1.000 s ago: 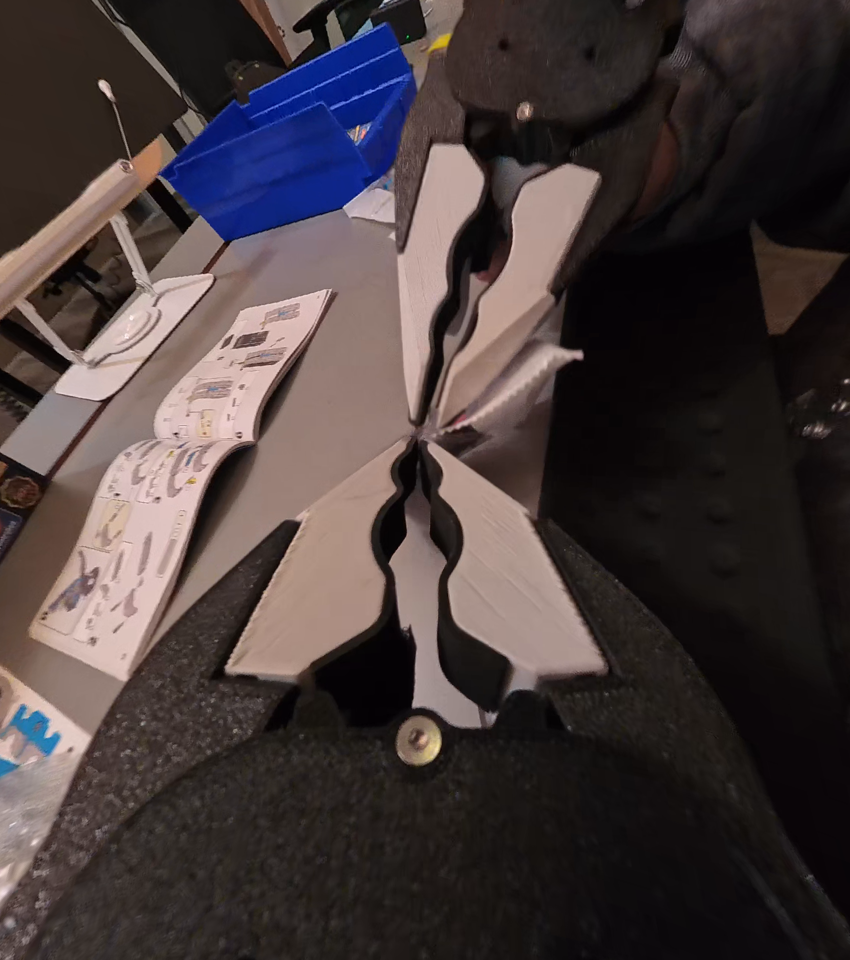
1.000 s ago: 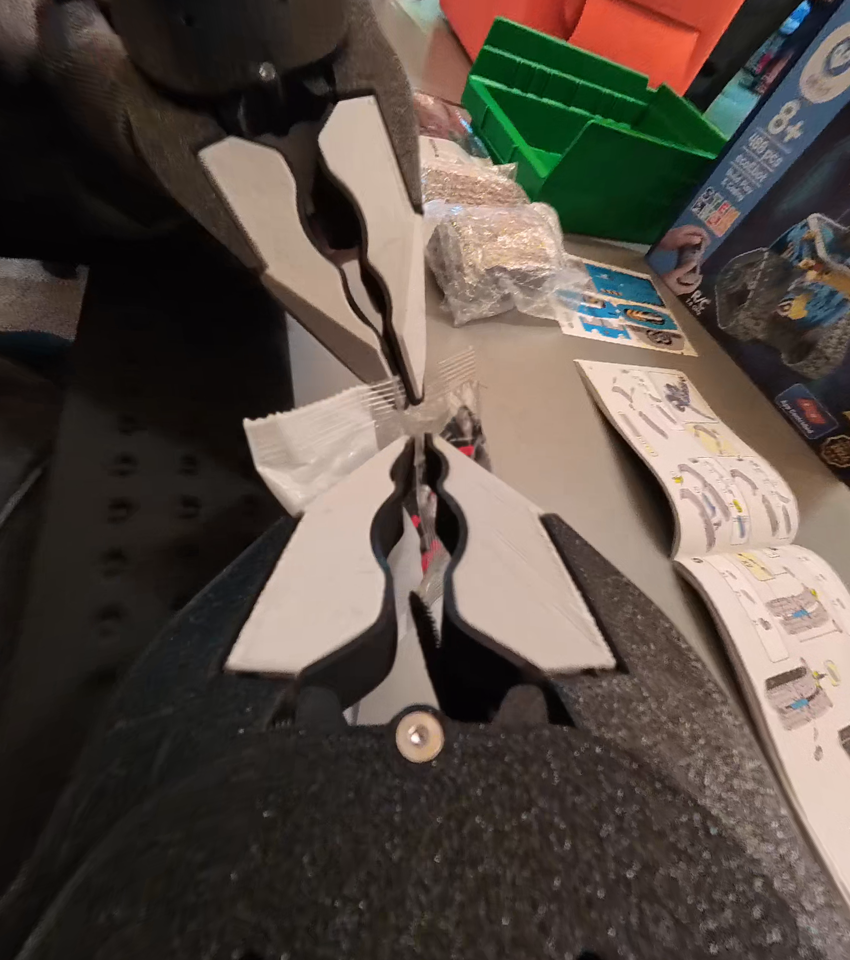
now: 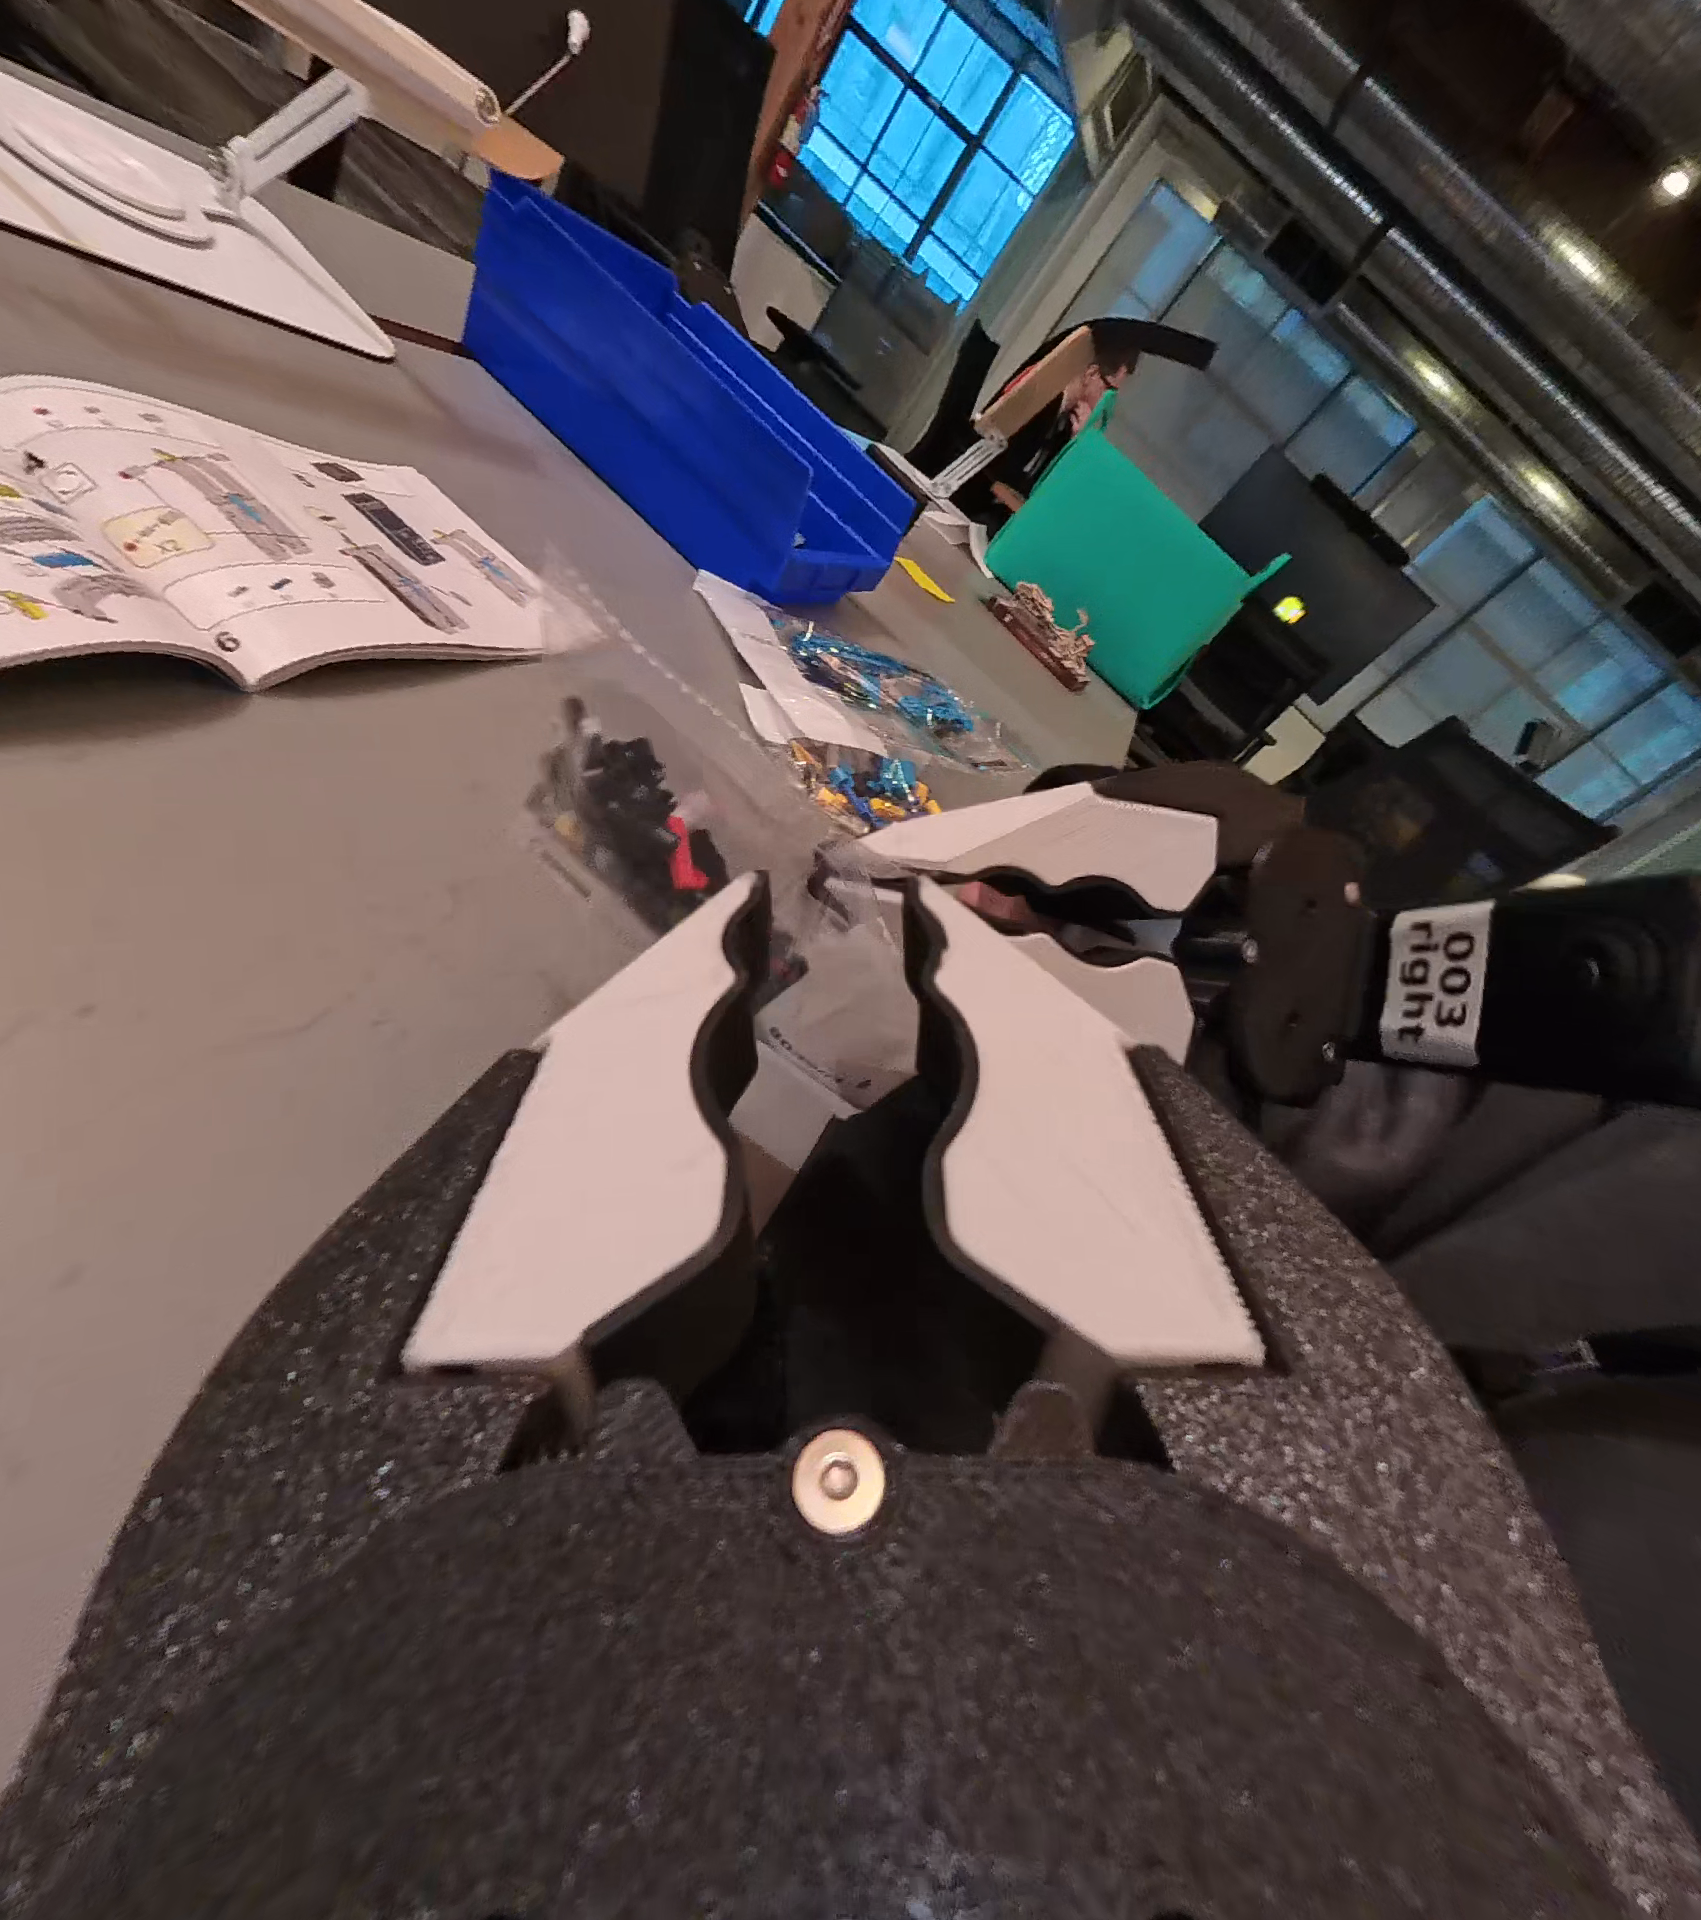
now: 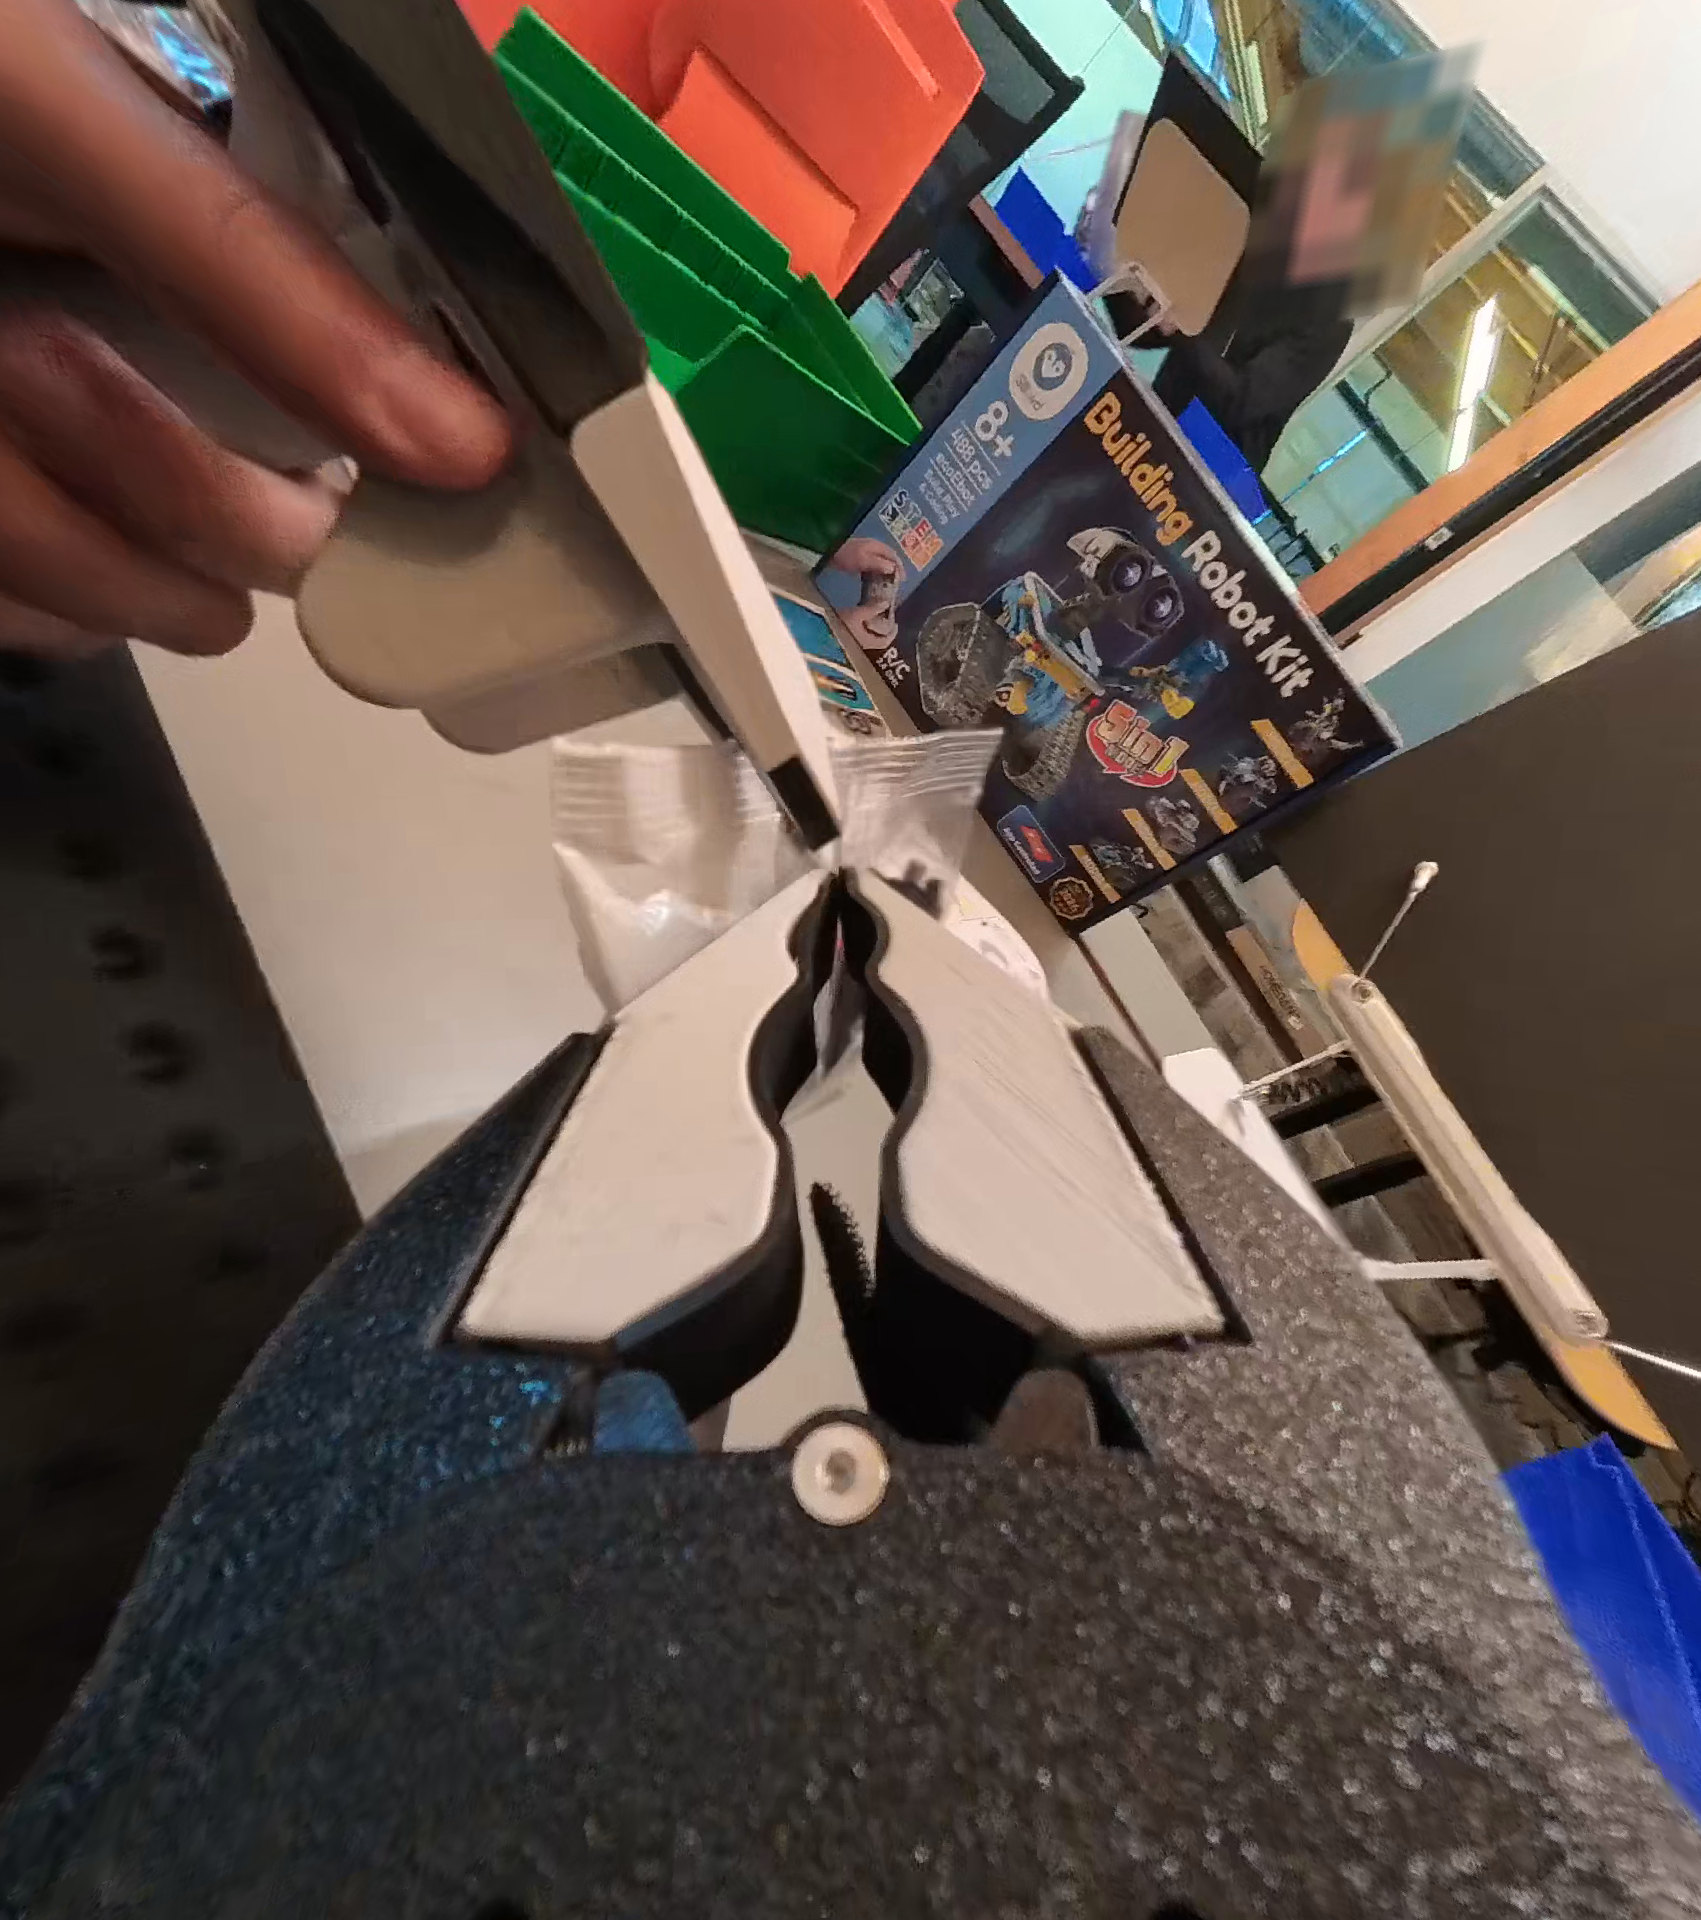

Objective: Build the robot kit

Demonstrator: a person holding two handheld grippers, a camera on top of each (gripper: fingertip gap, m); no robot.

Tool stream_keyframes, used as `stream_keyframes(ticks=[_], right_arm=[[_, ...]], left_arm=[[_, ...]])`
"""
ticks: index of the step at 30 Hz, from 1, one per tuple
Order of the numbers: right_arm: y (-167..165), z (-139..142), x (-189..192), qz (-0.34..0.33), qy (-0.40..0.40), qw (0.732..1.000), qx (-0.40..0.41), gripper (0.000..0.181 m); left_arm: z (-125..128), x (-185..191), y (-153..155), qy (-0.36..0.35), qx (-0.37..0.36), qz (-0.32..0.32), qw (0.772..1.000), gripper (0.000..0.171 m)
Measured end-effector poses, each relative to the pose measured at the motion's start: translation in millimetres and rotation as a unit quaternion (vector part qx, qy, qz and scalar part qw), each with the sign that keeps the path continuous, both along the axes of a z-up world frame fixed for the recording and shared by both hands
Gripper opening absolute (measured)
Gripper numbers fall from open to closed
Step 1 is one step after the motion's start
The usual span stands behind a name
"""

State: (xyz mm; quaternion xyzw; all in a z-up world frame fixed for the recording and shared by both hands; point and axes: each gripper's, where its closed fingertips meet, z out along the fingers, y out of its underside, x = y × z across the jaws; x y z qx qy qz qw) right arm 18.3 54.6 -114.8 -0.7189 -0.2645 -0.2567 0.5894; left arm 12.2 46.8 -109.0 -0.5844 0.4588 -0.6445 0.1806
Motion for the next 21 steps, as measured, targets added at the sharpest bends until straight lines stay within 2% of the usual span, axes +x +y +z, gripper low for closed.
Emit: stream_keyframes(ticks=[3, 6, 9, 11, 12, 15, 18, 21], right_arm=[[0, -3, 2, 0.008, 0.059, 0.998, -0.016, 0.0], [0, -4, 4, 0.028, 0.165, 0.985, -0.033, 0.0], [0, -8, 2, 0.069, 0.3, 0.949, -0.068, 0.0], [0, -10, 2, 0.086, 0.356, 0.926, -0.091, 0.0], [0, -10, 2, 0.091, 0.359, 0.924, -0.096, 0.001], [0, -8, -2, 0.094, 0.309, 0.942, -0.094, 0.011], [-1, -8, -2, 0.085, 0.242, 0.962, -0.09, 0.006], [-4, -10, -6, 0.102, 0.232, 0.962, -0.103, 0.005]], left_arm=[[2, -3, 1, -0.016, 0.03, 0.002, 0.999, 0.004], [-4, -2, 4, -0.007, 0.077, 0.006, 0.997, 0.0], [-5, -3, 3, 0.007, 0.105, -0.01, 0.994, 0.0], [-8, -3, 2, 0.022, 0.137, -0.021, 0.99, 0.0], [-9, -3, 1, 0.027, 0.151, -0.025, 0.988, 0.0], [-13, -1, -3, 0.052, 0.174, -0.042, 0.983, 0.0], [-14, 0, -5, 0.061, 0.198, -0.054, 0.977, 0.0], [-17, -3, -8, 0.076, 0.238, -0.077, 0.965, 0.0]])
